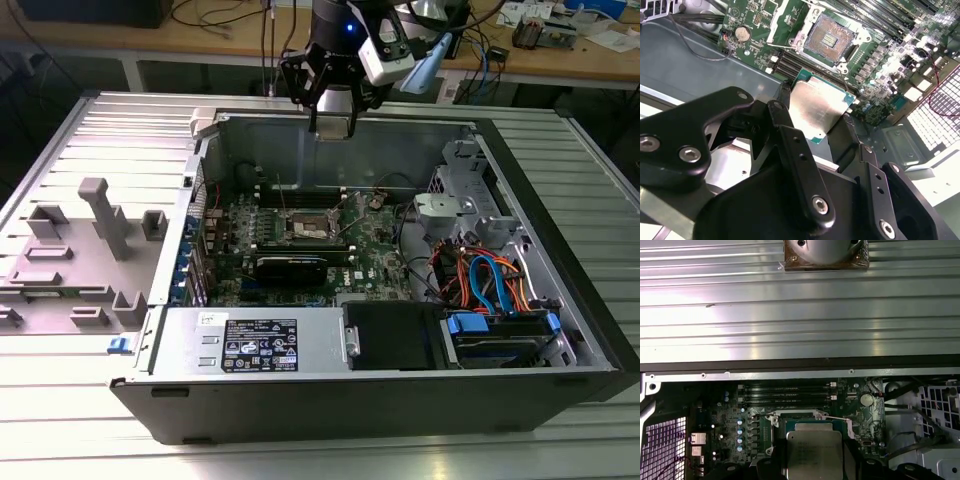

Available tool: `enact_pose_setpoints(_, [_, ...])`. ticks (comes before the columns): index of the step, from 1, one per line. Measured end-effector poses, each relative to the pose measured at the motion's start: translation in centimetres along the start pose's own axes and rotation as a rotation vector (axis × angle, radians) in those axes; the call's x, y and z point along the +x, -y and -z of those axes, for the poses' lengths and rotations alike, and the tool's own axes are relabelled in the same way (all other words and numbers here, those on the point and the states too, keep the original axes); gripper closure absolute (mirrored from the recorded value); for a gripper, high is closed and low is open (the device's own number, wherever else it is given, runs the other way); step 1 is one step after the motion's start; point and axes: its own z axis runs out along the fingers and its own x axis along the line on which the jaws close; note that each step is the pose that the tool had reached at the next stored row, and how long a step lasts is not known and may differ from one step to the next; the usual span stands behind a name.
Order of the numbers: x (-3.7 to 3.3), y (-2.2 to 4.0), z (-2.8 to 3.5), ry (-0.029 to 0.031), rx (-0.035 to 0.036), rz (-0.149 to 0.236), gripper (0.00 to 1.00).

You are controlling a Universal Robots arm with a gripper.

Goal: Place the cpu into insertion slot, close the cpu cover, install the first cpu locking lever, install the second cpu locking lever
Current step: 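Place the cpu into insertion slot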

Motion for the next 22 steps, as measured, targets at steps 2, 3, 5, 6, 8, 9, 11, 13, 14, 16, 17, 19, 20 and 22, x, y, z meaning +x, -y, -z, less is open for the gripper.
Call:
enact_pose_setpoints(2, [0.0, 0.03, 0.0, 0.0001, -0.0001, 0.0, 0.46])
enact_pose_setpoints(3, [0.0, 0.07, 0.0, 0.0001, -0.0002, 0.0, 0.46])
enact_pose_setpoints(5, [0.0, 0.1, 0.01, 0.0001, -0.0001, 0.0, 0.46])
enact_pose_setpoints(6, [-0.01, 0.13, 0.01, 0.0001, -0.0001, 0.0, 0.46])
enact_pose_setpoints(8, [0.0, 0.17, 0.01, 0.0001, -0.0001, 0.0, 0.46])
enact_pose_setpoints(9, [-0.01, 0.18, 0.01, 0.0, -0.0001, 0.0, 0.46])
enact_pose_setpoints(11, [-0.01, 0.22, 0.01, 0.0, -0.0001, 0.0, 0.46])
enact_pose_setpoints(13, [-0.01, 0.26, 0.02, 0.0001, -0.0002, 0.0, 0.46])
enact_pose_setpoints(14, [-0.01, 0.28, 0.02, 0.0001, -0.0002, 0.0, 0.46])
enact_pose_setpoints(16, [-0.01, 0.34, 0.03, 0.0, -0.0001, 0.0, 0.46])
enact_pose_setpoints(17, [-0.01, 0.37, 0.03, 0.0, -0.0001, 0.0, 0.46])
enact_pose_setpoints(19, [-0.02, 0.5, 0.03, 0.0001, -0.0002, 0.0, 0.46])
enact_pose_setpoints(20, [-0.02, 0.55, 0.04, 0.0, -0.0001, 0.0, 0.46])
enact_pose_setpoints(22, [-0.02, 0.65, 0.05, 0.0, -0.0001, 0.0, 0.46])
